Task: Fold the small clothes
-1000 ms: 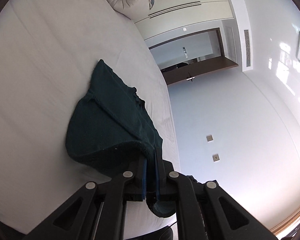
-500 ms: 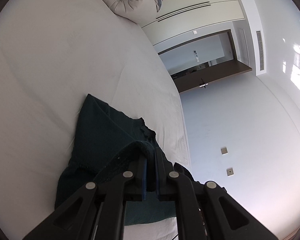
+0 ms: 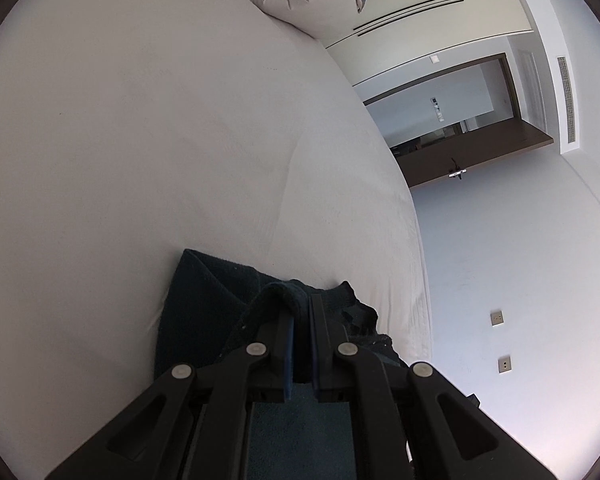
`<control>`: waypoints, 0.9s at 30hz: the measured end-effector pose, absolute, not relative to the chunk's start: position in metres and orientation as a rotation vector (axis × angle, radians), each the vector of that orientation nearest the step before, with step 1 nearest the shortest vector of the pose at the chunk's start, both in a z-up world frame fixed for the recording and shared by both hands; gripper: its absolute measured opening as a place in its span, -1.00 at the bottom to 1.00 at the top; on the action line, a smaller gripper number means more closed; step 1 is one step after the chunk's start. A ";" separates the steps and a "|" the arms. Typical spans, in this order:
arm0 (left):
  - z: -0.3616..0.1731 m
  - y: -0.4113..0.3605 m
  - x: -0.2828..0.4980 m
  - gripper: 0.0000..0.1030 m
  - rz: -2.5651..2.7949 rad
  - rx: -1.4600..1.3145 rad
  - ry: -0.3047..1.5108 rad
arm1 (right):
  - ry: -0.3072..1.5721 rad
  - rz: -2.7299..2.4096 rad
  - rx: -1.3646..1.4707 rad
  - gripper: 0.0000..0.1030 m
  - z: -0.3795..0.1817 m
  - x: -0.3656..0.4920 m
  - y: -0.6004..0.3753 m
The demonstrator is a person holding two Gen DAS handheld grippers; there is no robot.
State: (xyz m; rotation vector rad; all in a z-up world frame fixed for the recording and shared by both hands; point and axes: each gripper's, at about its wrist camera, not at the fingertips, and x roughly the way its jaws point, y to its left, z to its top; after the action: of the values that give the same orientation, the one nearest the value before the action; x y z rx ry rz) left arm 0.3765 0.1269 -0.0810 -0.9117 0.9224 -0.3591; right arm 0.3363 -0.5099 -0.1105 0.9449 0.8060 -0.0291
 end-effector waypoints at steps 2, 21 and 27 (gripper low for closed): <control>-0.091 0.123 0.384 -0.87 -0.335 -0.884 0.944 | 0.816 -0.044 0.937 -0.87 -0.117 0.342 -0.506; -0.057 0.092 0.325 0.48 -0.252 -0.535 0.848 | 0.763 0.059 0.691 0.29 -0.086 0.336 -0.439; -0.099 0.078 0.317 0.02 -0.194 -0.430 0.947 | 0.874 0.160 0.612 0.21 -0.114 0.354 -0.368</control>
State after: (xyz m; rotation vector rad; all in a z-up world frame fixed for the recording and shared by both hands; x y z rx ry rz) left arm 0.3168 0.0783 -0.0985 -0.4302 0.9468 -0.1944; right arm 0.3543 -0.3676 -0.1140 0.6123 0.8737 0.1600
